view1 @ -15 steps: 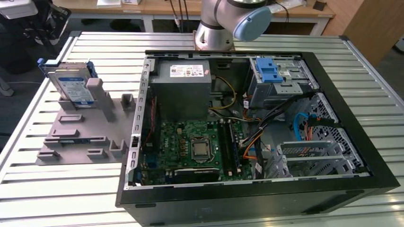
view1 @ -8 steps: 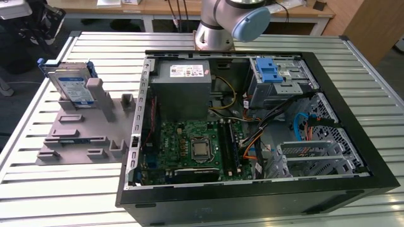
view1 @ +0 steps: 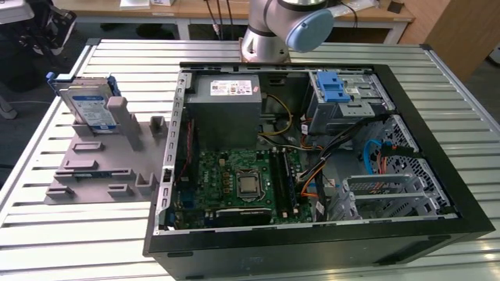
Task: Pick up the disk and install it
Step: 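Reach for the disk, then pick up the disk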
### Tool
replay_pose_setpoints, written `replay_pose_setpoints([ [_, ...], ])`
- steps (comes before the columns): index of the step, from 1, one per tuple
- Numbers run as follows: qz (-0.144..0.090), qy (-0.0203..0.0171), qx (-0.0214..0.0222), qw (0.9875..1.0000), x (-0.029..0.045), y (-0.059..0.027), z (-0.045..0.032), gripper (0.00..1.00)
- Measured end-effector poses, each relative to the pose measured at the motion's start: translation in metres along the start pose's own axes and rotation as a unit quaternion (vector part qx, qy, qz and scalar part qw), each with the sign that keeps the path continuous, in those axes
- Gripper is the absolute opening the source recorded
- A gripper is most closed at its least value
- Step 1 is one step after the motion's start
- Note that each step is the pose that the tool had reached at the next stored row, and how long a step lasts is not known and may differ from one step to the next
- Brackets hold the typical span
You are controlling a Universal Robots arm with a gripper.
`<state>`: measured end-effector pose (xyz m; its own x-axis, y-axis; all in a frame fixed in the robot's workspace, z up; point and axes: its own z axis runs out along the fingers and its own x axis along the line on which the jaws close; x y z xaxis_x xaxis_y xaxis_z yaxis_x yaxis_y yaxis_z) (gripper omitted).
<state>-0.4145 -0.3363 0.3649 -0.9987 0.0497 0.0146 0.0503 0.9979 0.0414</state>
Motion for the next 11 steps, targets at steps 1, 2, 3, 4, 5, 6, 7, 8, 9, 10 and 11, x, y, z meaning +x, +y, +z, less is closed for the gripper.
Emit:
replay_pose_setpoints([
  [1,0.0,0.0,0.0,1.0,0.001,0.0002,0.0002,0.11],
  [2,0.0,0.0,0.0,1.0,0.0017,0.0005,0.0004,0.11],
  [3,0.0,0.0,0.0,1.0,0.0021,0.0007,0.0005,0.11],
  [4,0.0,0.0,0.0,1.0,0.0022,0.0007,0.0005,0.11],
  [5,0.0,0.0001,0.0,1.0,0.0022,0.0007,0.0005,0.11],
  [6,0.0,0.0,0.0,1.0,0.0022,0.0007,0.0005,0.11],
  [7,0.0,0.0,0.0,1.0,0.0022,0.0007,0.0005,0.11],
  [8,0.0,0.0,0.0,1.0,0.0023,0.0007,0.0005,0.11],
  [9,0.0,0.0,0.0,1.0,0.0023,0.0007,0.0005,0.11],
  [10,0.0,0.0,0.0,1.0,0.0023,0.0007,0.0005,0.11],
  [11,0.0,0.0,0.0,1.0,0.0023,0.0007,0.0005,0.11],
])
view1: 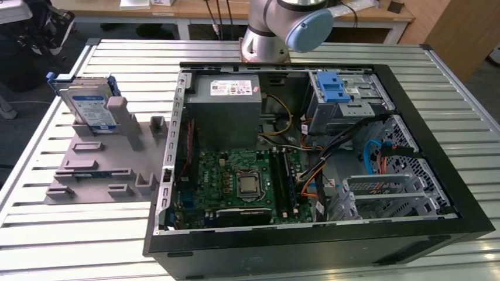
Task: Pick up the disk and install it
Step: 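Pick up the disk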
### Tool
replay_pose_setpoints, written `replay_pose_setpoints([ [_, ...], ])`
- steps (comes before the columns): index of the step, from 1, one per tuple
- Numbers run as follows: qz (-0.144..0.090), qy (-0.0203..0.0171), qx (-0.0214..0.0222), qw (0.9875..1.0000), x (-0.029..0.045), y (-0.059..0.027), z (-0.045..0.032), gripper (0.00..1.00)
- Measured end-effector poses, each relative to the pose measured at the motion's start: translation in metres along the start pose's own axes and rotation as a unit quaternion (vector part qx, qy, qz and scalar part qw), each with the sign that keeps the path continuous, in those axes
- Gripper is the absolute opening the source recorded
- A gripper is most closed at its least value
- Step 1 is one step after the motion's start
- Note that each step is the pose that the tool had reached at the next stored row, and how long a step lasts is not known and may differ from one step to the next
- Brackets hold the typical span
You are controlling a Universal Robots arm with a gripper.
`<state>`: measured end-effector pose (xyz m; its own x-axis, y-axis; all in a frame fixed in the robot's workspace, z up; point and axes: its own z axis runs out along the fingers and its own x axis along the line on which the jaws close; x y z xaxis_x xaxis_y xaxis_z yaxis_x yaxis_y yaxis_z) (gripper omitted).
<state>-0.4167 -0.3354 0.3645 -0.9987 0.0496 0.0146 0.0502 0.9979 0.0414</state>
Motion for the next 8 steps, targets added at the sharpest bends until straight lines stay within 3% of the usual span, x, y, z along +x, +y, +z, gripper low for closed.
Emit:
replay_pose_setpoints([
  [8,-0.028,0.0011,0.0004,0.9996,0.0,0.0,0.0001,0.11],
])
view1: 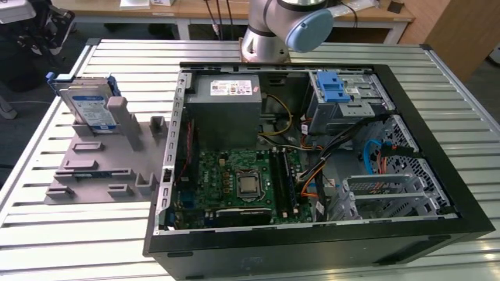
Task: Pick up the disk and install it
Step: 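Pick up the disk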
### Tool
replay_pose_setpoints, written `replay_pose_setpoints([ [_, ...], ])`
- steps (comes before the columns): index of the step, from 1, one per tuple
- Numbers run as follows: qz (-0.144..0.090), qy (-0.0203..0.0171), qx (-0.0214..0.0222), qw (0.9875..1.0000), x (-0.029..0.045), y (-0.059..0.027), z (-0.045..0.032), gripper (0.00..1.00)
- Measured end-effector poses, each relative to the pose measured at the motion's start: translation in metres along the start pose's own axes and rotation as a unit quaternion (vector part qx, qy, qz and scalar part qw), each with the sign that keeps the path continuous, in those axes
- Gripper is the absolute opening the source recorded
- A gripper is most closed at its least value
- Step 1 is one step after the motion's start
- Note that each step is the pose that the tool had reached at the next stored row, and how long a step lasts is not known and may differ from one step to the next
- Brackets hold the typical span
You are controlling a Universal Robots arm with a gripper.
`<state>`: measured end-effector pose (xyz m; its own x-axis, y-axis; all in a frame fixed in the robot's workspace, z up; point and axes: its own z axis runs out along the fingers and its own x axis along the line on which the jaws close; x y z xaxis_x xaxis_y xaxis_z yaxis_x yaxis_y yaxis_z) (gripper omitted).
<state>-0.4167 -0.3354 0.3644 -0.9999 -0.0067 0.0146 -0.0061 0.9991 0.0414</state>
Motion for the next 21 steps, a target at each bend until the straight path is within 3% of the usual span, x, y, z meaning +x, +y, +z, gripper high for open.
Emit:
replay_pose_setpoints([
  [4,-0.027,0.0011,0.0004,0.9996,0.0001,0.0,0.0002,0.11],
  [11,-0.07,0.0029,0.001,0.9975,0.0001,0.0001,0.0007,0.11],
  [21,-0.123,0.0051,0.0018,0.9923,0.0001,0.0003,0.0009,0.11],
])
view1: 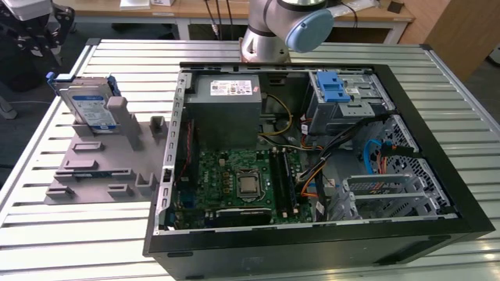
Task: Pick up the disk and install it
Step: 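Pick up the disk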
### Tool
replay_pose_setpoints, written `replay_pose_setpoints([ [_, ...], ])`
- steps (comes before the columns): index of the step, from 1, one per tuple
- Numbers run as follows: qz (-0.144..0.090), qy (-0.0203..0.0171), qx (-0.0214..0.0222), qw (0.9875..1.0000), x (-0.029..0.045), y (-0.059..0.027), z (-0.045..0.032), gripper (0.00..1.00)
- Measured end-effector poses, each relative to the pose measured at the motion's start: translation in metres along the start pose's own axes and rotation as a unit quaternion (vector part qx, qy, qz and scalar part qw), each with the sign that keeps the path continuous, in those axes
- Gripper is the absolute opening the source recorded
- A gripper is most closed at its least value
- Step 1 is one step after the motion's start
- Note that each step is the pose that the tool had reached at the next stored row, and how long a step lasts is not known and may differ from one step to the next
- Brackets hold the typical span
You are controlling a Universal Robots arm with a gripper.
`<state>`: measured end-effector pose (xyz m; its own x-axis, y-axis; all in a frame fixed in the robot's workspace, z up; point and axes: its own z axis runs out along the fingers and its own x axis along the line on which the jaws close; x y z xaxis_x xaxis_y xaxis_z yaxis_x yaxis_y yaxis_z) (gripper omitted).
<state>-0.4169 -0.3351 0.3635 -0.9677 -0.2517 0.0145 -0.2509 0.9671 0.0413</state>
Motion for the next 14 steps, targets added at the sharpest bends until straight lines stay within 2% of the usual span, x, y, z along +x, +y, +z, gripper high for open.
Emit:
replay_pose_setpoints([
  [8,-0.036,0.0015,0.0005,0.9993,0.0,0.0,0.0,0.11],
  [14,-0.062,0.0026,0.0009,0.9981,0.0,0.0,0.0001,0.11],
])
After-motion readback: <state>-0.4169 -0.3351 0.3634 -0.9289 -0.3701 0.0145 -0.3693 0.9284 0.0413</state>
